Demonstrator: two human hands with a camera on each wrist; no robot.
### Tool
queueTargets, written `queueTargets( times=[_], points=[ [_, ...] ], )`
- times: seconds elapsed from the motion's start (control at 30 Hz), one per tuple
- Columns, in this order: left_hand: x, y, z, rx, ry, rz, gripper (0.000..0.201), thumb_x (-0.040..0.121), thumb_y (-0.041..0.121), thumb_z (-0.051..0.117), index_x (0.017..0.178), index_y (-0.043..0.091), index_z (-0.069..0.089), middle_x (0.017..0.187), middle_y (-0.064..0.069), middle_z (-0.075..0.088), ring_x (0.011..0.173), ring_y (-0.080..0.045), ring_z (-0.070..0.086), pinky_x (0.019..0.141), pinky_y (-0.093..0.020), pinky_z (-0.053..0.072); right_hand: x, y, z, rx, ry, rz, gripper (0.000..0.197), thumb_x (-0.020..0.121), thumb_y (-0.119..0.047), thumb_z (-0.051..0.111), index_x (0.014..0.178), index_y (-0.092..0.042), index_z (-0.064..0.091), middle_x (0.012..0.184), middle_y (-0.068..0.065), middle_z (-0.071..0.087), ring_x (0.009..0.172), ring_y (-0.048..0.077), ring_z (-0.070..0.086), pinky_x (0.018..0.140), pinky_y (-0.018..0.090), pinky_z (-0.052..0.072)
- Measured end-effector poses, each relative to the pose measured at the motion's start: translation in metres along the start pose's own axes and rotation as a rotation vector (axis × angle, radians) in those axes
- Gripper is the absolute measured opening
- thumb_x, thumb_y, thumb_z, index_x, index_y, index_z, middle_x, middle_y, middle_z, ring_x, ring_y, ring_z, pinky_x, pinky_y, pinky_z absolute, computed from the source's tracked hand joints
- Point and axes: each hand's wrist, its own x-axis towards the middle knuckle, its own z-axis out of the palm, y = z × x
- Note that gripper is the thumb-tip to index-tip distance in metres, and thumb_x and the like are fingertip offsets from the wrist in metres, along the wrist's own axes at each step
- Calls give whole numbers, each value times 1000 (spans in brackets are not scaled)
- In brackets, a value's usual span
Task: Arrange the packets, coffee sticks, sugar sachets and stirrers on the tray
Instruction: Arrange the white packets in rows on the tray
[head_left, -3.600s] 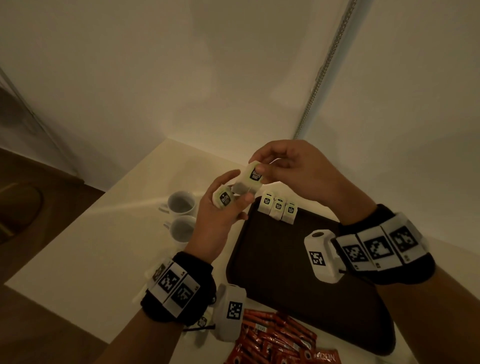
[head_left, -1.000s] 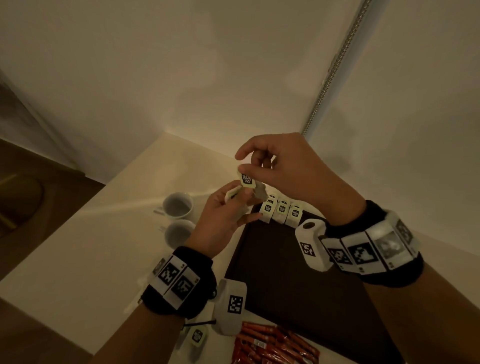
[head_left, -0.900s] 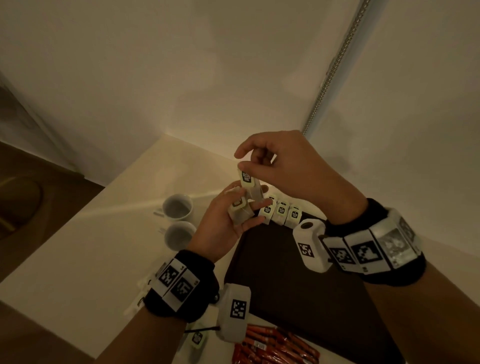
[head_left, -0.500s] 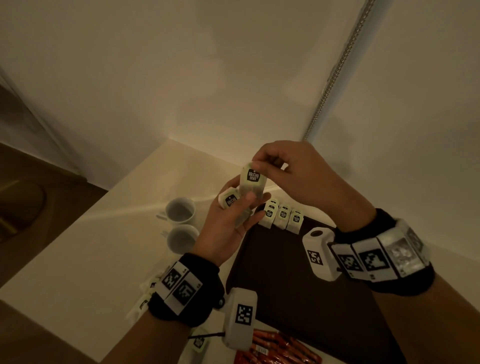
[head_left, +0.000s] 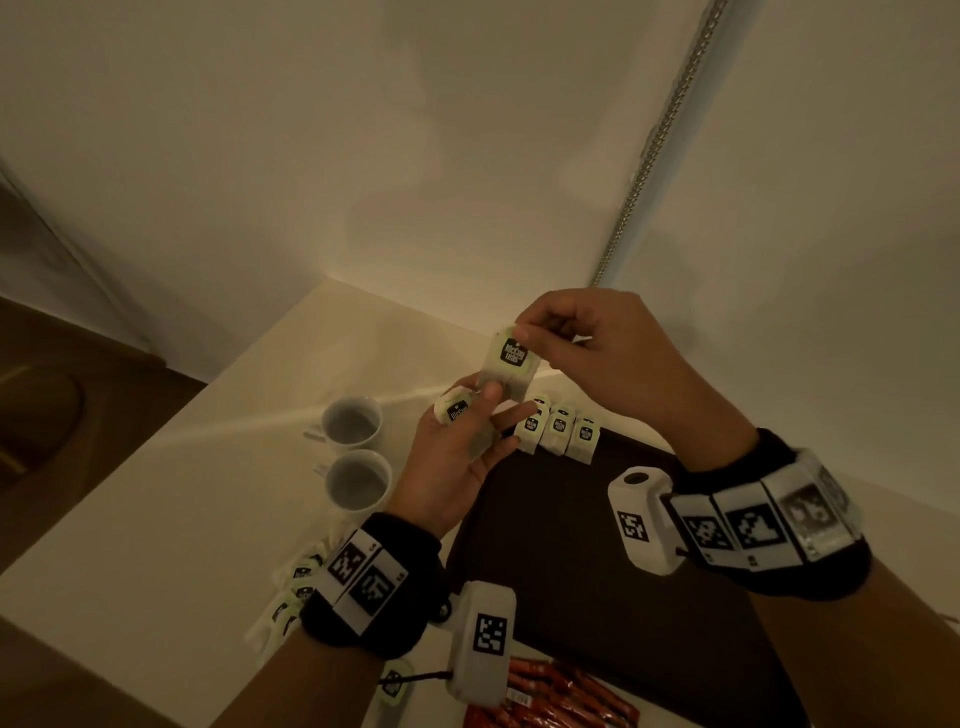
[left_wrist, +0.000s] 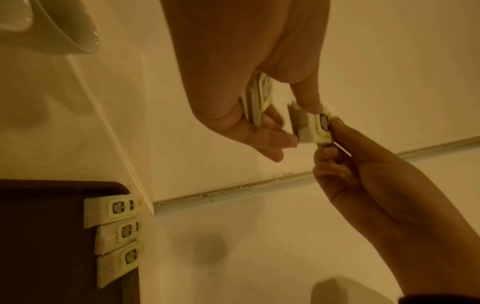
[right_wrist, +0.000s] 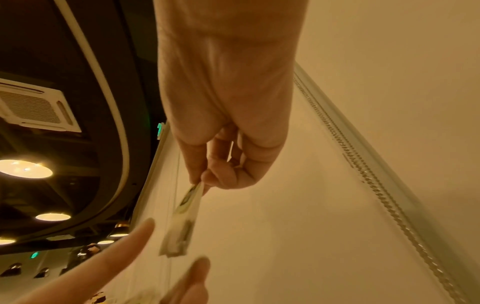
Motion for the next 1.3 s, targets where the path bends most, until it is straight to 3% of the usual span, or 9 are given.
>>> queueTargets(
  times=[0.1, 0.2, 0.27, 0.37, 0.57, 0.67, 0.97, 1.17, 1.3],
  points=[
    [4, 2, -13, -60, 108, -74, 42, 88, 45, 49, 117, 17, 58, 110, -5, 71, 96, -21, 69, 63, -24, 56, -6, 23, -1, 37, 15, 72, 7, 88, -17, 64, 88, -18, 71, 71, -16, 64, 60, -1, 59, 57, 7, 43],
    [8, 11, -31, -169, 176, -106, 47, 96, 50, 34, 113, 15, 60, 107, -8, 72, 93, -25, 70, 66, -27, 58, -15, 65, 9, 7, -44, 226, 10, 88, -12, 63, 95, -13, 70, 74, -5, 67, 55, 0, 58, 55, 7, 45],
    [9, 17, -40, -186, 176, -94, 49, 97, 51, 31, 113, 14, 59, 105, -9, 72, 94, -26, 70, 68, -29, 58, -22, 98, 23, -55, -112, 345, 15, 88, -8, 62, 102, -7, 69, 90, 7, 69, 66, 5, 61, 64, 11, 47],
    [10, 22, -45, -167, 181, -91, 51, 97, 51, 29, 120, 15, 55, 107, -11, 71, 97, -30, 69, 72, -33, 59, -32, 143, 48, -188, -270, 482, 20, 89, -9, 61, 108, -6, 67, 111, 9, 66, 94, 15, 59, 81, 18, 40],
    [11, 21, -52, -196, 196, -87, 58, 95, 56, 27, 126, 13, 51, 118, -19, 66, 106, -39, 65, 83, -45, 56, -42, 194, 81, -170, -378, 644, 18, 89, -9, 60, 107, -9, 64, 111, 8, 63, 97, 14, 56, 79, 18, 41],
    [13, 20, -57, -184, 214, -90, 58, 95, 55, 28, 125, 13, 53, 117, -20, 66, 104, -38, 66, 80, -43, 58, -37, 210, 84, -199, -288, 658, 16, 87, -9, 63, 103, -7, 65, 109, 10, 65, 100, 19, 59, 83, 24, 44],
    [23, 16, -63, -167, 218, -105, 56, 93, 54, 31, 124, 13, 53, 117, -19, 66, 101, -37, 67, 76, -41, 59, -16, 233, 89, -230, -166, 677, 12, 86, -5, 63, 97, -2, 66, 107, 13, 66, 99, 22, 59, 75, 18, 36],
    [26, 11, -62, -137, 156, -183, 67, 92, 64, 23, 132, 15, 47, 117, -22, 66, 103, -39, 65, 73, -42, 59, -11, 236, 90, -197, -107, 699, 16, 84, -10, 67, 99, -5, 65, 103, 14, 67, 84, 17, 56, 73, 23, 41],
    [32, 7, -55, -61, 118, -284, 77, 86, 73, 21, 138, 19, 40, 117, -24, 65, 107, -42, 63, 79, -46, 57, 6, 186, 76, -60, 21, 475, 16, 89, -23, 63, 101, -13, 66, 96, 5, 61, 74, 4, 51, 66, 10, 36]
  ],
)
